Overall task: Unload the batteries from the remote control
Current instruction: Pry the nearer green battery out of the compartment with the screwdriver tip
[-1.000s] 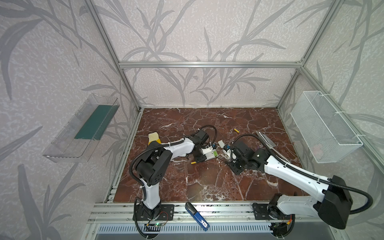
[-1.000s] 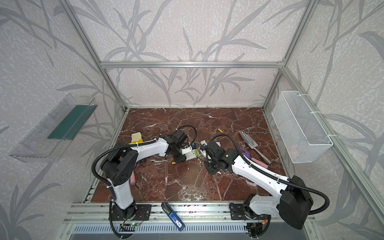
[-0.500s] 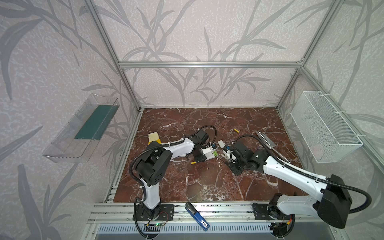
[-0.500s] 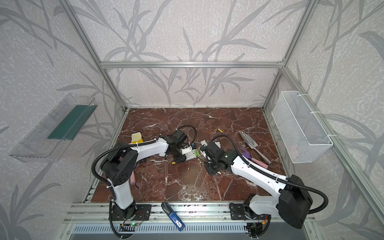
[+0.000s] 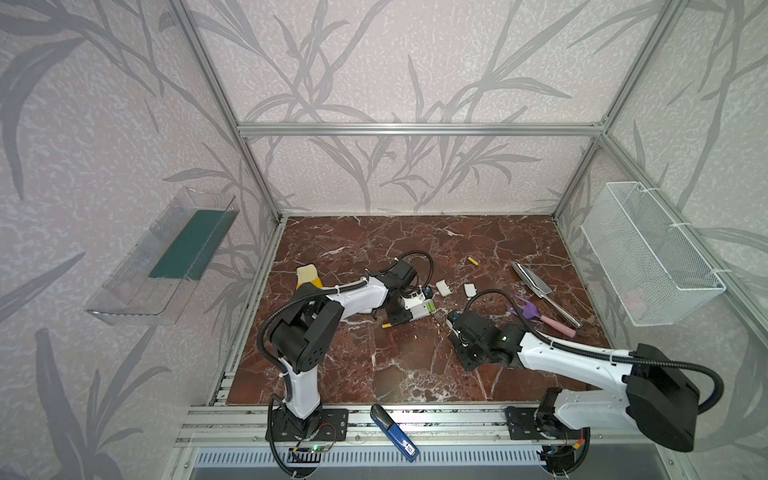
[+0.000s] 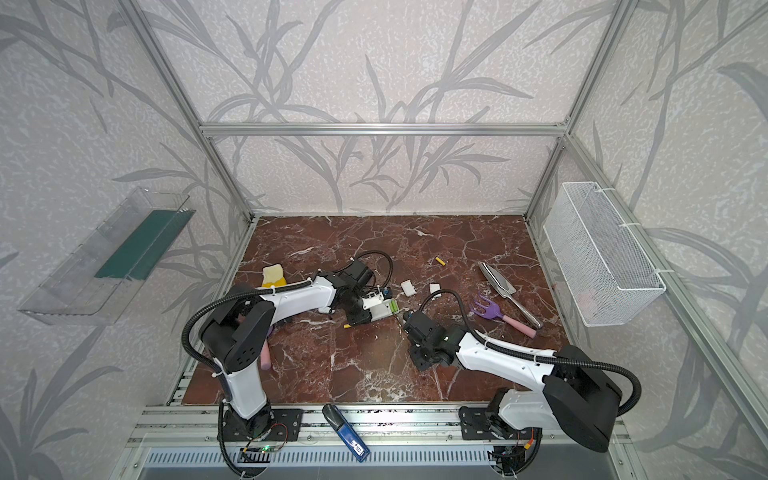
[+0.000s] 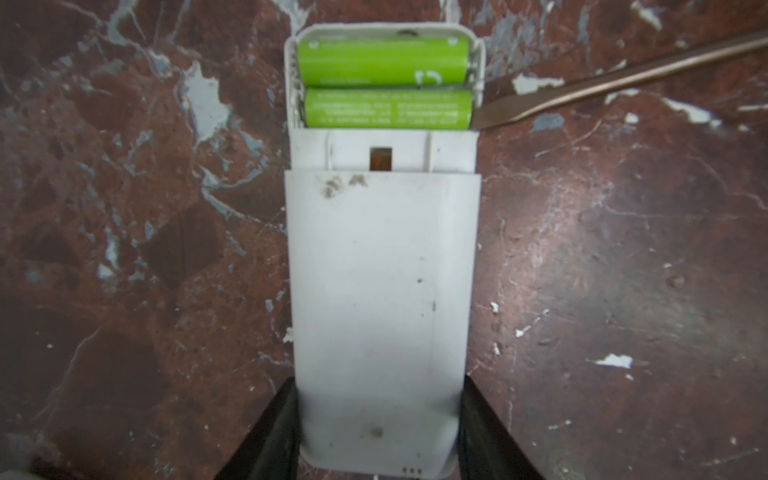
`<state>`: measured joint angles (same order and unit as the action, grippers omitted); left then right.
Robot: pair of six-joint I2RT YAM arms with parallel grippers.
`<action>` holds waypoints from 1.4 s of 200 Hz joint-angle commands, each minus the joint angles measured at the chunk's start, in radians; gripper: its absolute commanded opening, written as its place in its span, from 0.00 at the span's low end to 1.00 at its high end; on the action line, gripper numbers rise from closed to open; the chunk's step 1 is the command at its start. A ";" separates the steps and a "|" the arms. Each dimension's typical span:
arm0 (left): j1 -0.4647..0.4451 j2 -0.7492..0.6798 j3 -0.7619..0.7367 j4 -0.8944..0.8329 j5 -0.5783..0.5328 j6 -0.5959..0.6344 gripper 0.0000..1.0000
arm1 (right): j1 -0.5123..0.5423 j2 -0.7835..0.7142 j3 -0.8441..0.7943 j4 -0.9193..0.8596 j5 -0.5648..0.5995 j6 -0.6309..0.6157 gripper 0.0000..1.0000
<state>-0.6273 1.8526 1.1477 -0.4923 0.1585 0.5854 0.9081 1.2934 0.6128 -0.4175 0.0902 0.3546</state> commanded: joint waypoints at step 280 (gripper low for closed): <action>0.017 0.011 0.009 -0.127 -0.059 0.004 0.38 | 0.031 0.114 -0.133 0.367 0.151 0.178 0.00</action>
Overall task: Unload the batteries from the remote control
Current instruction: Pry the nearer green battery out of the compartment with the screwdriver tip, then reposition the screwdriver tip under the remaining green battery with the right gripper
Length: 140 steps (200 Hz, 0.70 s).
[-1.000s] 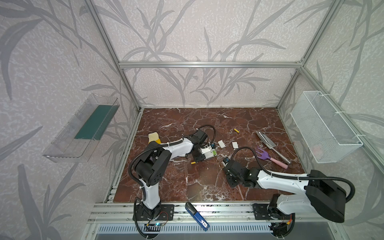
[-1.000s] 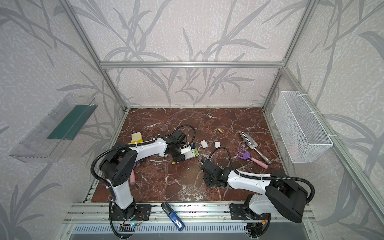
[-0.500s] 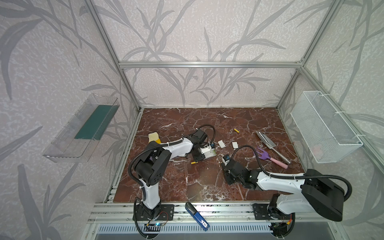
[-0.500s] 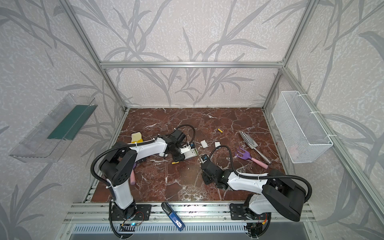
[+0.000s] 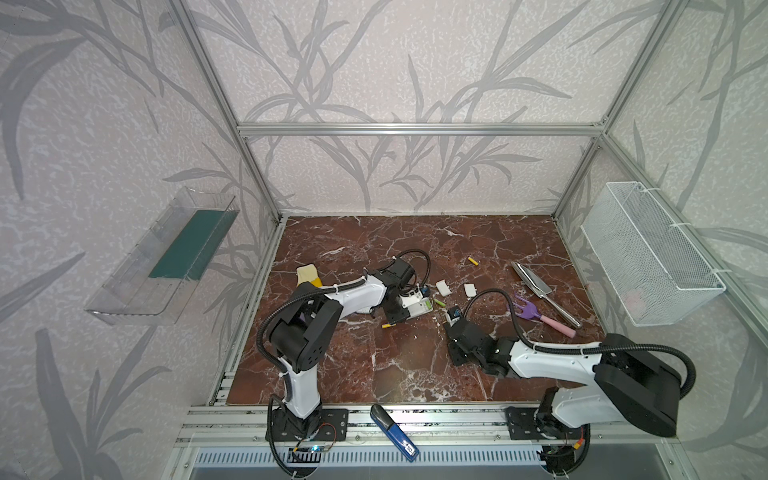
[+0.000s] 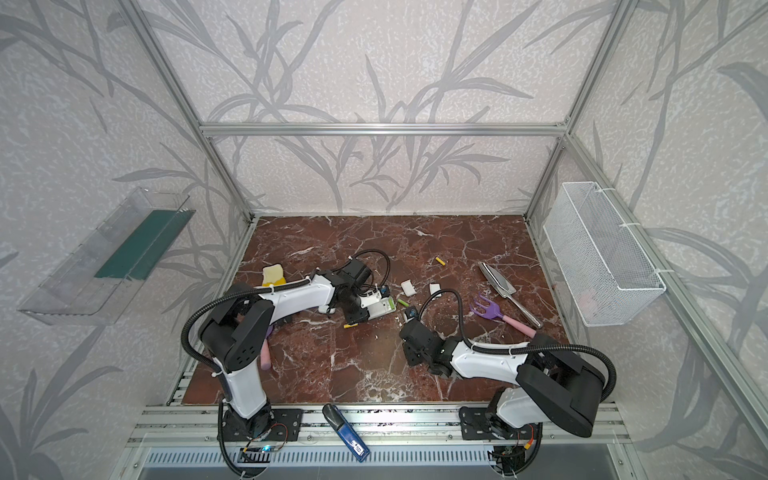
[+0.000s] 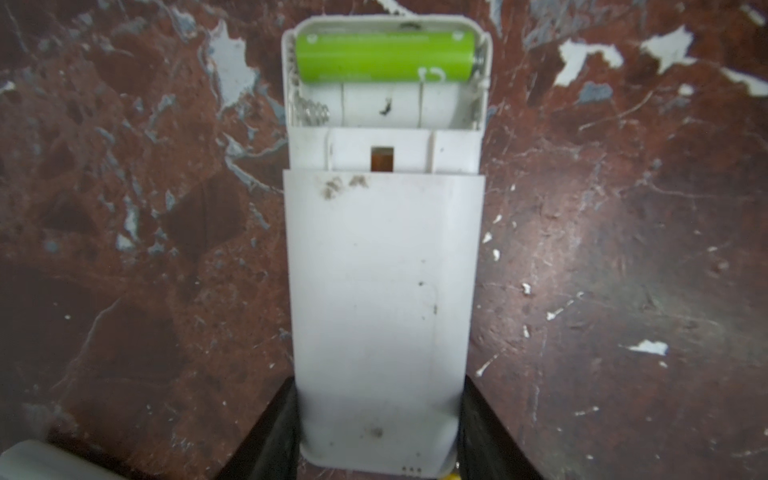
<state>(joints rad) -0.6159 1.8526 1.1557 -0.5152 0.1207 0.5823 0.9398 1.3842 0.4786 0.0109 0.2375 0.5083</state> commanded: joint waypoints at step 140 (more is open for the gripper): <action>-0.006 -0.025 -0.022 -0.028 -0.059 -0.043 0.38 | -0.001 -0.068 0.131 -0.341 -0.143 -0.008 0.00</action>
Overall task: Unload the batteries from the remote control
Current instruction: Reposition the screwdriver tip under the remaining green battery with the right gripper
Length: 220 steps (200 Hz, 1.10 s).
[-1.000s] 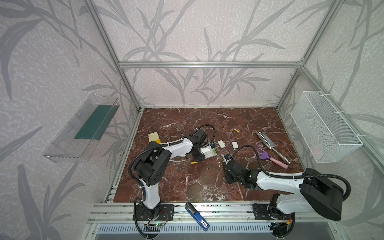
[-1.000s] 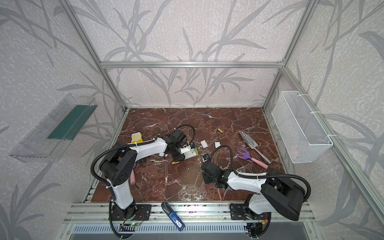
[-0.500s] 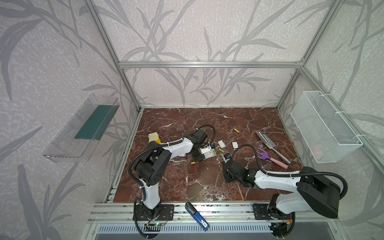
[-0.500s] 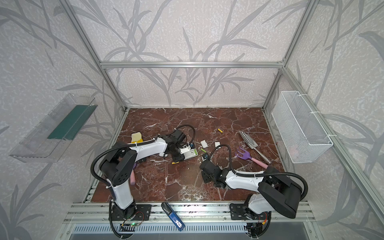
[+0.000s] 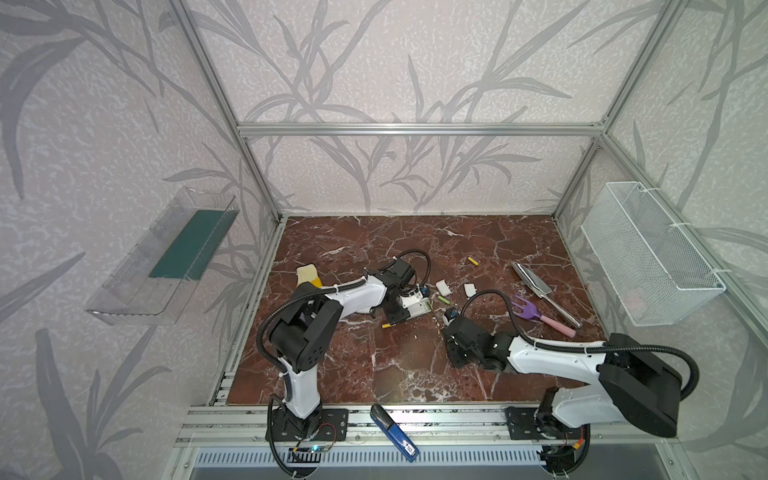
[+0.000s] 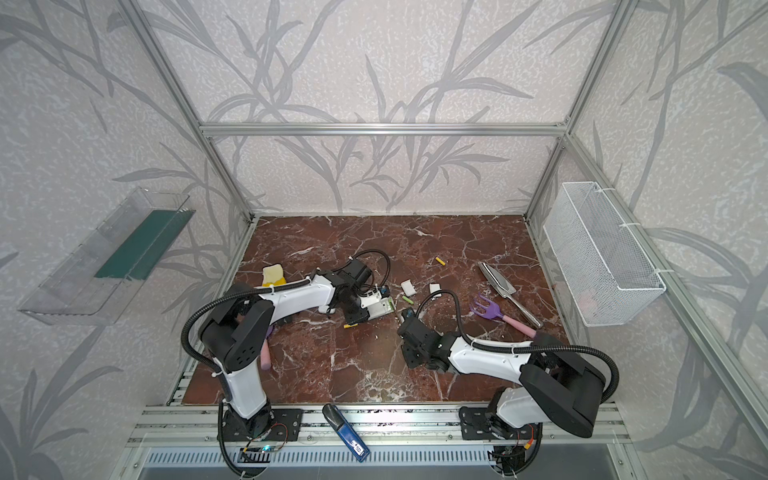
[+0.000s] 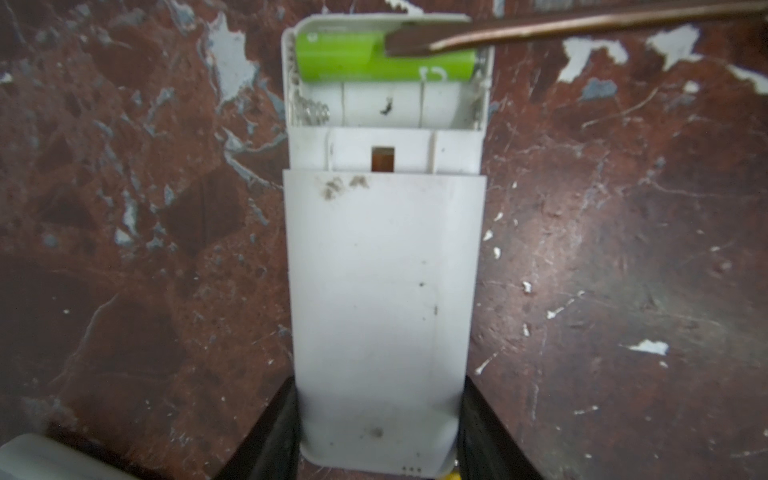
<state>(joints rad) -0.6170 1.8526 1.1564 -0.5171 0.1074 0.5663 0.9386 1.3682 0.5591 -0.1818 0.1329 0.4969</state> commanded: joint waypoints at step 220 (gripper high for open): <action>-0.033 0.000 0.062 -0.052 0.014 -0.077 0.45 | -0.052 -0.112 0.108 -0.273 -0.078 -0.040 0.00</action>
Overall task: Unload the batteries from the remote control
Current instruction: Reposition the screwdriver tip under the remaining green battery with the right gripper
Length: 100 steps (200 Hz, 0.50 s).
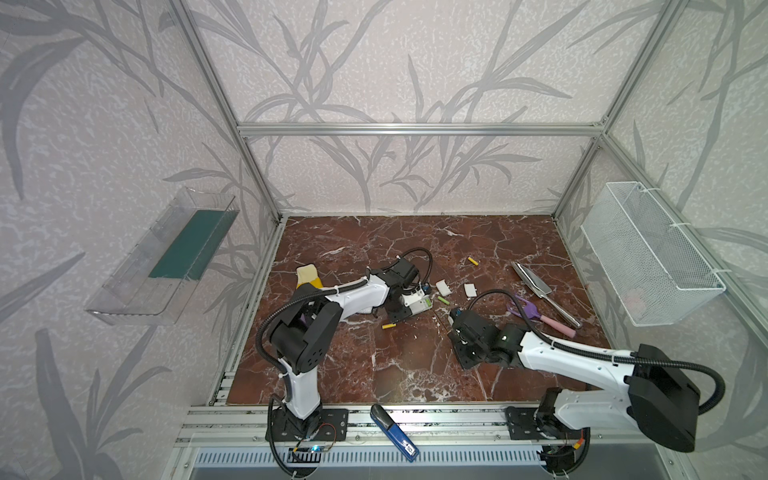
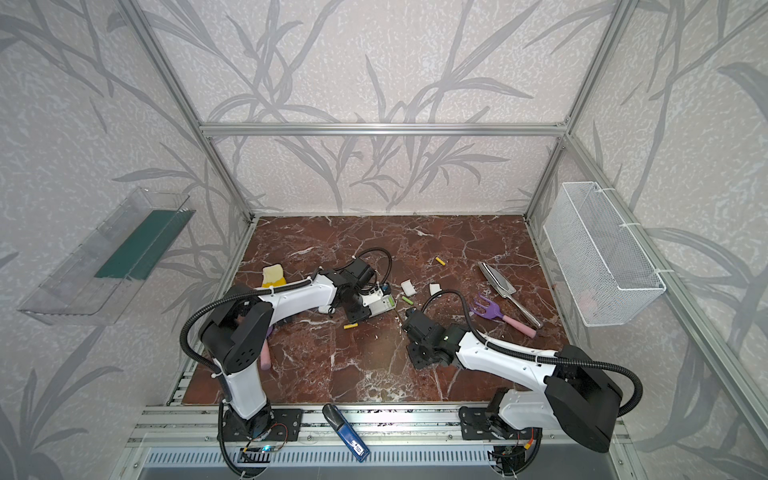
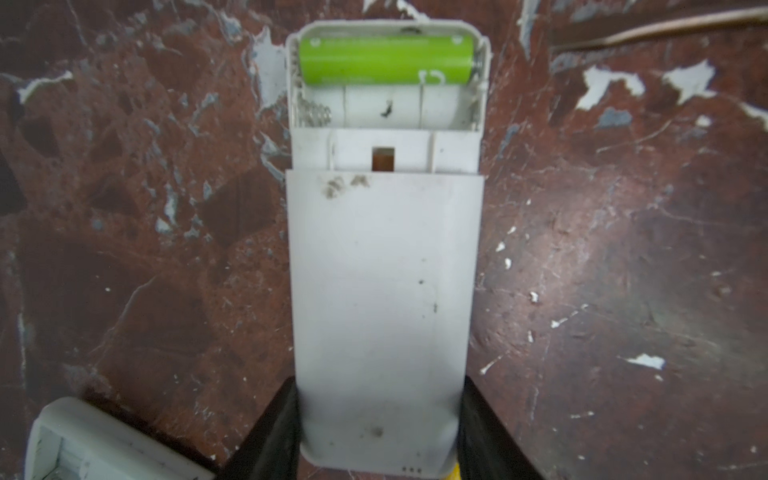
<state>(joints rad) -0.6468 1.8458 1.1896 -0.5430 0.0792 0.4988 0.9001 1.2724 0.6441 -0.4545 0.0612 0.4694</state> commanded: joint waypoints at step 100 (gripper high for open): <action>-0.003 0.083 0.088 -0.117 -0.016 0.096 0.49 | -0.081 -0.050 0.004 0.018 -0.054 -0.049 0.00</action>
<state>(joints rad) -0.6468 1.9060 1.2530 -0.6205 0.0765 0.5674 0.8253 1.2247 0.6437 -0.4458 0.0349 0.4400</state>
